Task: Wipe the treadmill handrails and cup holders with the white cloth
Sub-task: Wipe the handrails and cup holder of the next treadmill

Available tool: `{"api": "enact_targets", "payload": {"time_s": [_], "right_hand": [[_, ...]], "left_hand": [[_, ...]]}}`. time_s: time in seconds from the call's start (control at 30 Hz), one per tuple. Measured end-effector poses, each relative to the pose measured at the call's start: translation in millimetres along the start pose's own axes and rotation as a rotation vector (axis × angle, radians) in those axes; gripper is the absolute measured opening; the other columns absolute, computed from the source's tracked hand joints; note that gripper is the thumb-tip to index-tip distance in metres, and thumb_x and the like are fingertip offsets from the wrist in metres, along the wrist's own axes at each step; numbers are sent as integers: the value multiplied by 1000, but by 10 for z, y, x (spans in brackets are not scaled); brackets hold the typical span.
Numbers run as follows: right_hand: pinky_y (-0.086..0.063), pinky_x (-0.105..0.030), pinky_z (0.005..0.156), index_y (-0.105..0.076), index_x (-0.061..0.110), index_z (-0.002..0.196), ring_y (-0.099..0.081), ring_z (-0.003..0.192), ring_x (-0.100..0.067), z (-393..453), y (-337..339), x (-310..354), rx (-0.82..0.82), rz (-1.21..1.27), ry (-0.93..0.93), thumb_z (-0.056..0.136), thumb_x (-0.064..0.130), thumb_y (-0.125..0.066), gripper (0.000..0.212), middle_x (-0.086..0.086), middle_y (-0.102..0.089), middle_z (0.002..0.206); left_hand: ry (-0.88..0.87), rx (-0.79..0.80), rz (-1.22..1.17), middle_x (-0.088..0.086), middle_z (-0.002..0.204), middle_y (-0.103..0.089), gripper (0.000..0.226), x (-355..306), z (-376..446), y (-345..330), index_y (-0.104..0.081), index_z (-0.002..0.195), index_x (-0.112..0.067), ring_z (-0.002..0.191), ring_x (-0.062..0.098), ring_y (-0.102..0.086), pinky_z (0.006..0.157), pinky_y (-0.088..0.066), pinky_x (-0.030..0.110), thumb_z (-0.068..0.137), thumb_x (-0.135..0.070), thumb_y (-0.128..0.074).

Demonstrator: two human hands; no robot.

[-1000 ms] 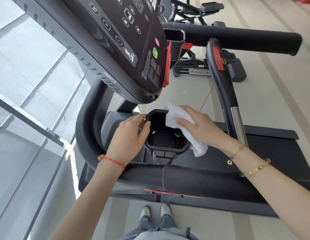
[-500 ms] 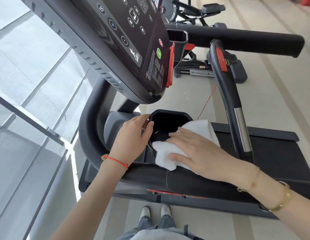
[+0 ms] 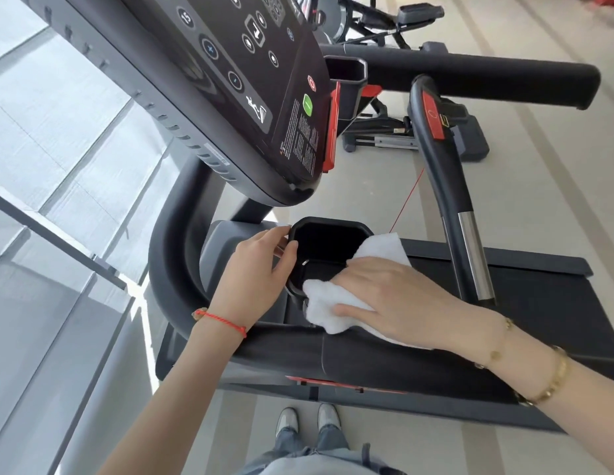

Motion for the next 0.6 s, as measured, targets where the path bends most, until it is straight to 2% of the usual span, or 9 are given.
{"api": "enact_targets", "payload": {"time_s": [0.1, 0.17, 0.23, 0.3, 0.37, 0.43, 0.5, 0.57, 0.6], "right_hand": [[-27, -28, 65, -45, 16, 87, -47, 73, -13, 281, -156, 122, 70, 46, -88, 100, 49, -34, 37, 10, -48, 78], [-24, -27, 63, -47, 15, 91, -47, 72, -12, 271, -156, 143, 35, 72, -59, 100, 48, -35, 37, 10, -48, 78], [-30, -28, 68, -54, 14, 102, -52, 81, -14, 154, -126, 85, 3, 101, -17, 100, 47, -39, 36, 7, -58, 88], [-39, -29, 82, -58, 15, 111, -55, 95, -17, 30, -69, -1, -20, 115, 27, 99, 45, -42, 36, 3, -63, 99], [-39, -20, 97, -61, 16, 118, -54, 107, -14, -80, -3, -88, -62, 171, 91, 99, 40, -48, 34, 3, -64, 109], [-31, -3, 98, -58, 30, 127, -50, 115, 4, -165, 100, -246, -161, 331, 33, 95, 39, -55, 33, 21, -61, 118], [-34, 1, 86, -53, 44, 128, -52, 105, 17, -168, 252, -467, -349, 483, -131, 92, 46, -56, 36, 41, -56, 112], [-36, 1, 78, -53, 42, 126, -55, 95, 18, -58, 389, -609, -520, 469, -202, 95, 46, -53, 31, 44, -56, 104], [-34, 1, 79, -52, 38, 127, -54, 97, 17, 52, 423, -626, -535, 424, -208, 97, 44, -51, 31, 43, -55, 106]], "left_hand": [[1, -2, -19, -7, 90, -67, 23, -8, 3, 2, -67, 115, -15, 77, 6, -63, 72, -41, 1, 96, -23, -56], [0, -9, -19, -9, 90, -66, 24, -11, 3, 10, -67, 116, -15, 77, 4, -62, 73, -40, 0, 96, -23, -56], [-4, -15, -9, -8, 91, -67, 27, -7, 2, 12, -66, 119, -15, 78, 2, -60, 75, -40, 0, 96, -24, -56], [-4, -18, -10, -11, 91, -65, 29, 0, 1, 15, -65, 122, -15, 79, -1, -58, 76, -40, -1, 95, -25, -56], [-8, -20, -8, -14, 90, -61, 30, 6, 0, 18, -64, 122, -17, 77, -4, -57, 76, -39, -1, 95, -27, -55], [-14, -20, -8, -17, 88, -60, 30, 12, -1, 18, -64, 122, -19, 76, -9, -57, 76, -39, -1, 96, -27, -54], [-12, -20, -11, -18, 87, -59, 30, 15, 4, 10, -64, 123, -20, 78, -15, -55, 75, -39, -1, 95, -28, -53], [-9, -20, -17, -20, 87, -57, 31, 18, 6, 7, -64, 123, -20, 80, -17, -55, 75, -38, -2, 95, -28, -53], [-10, -23, -22, -20, 86, -57, 30, 20, 5, 9, -64, 122, -20, 81, -18, -55, 75, -37, -3, 95, -27, -54]]}}
Point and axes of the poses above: each hand's wrist, its own z-axis towards the middle knuckle, its own y-axis out of the back of the hand, x = y × z, the point moved 6 cm from there along z, towards the middle knuckle
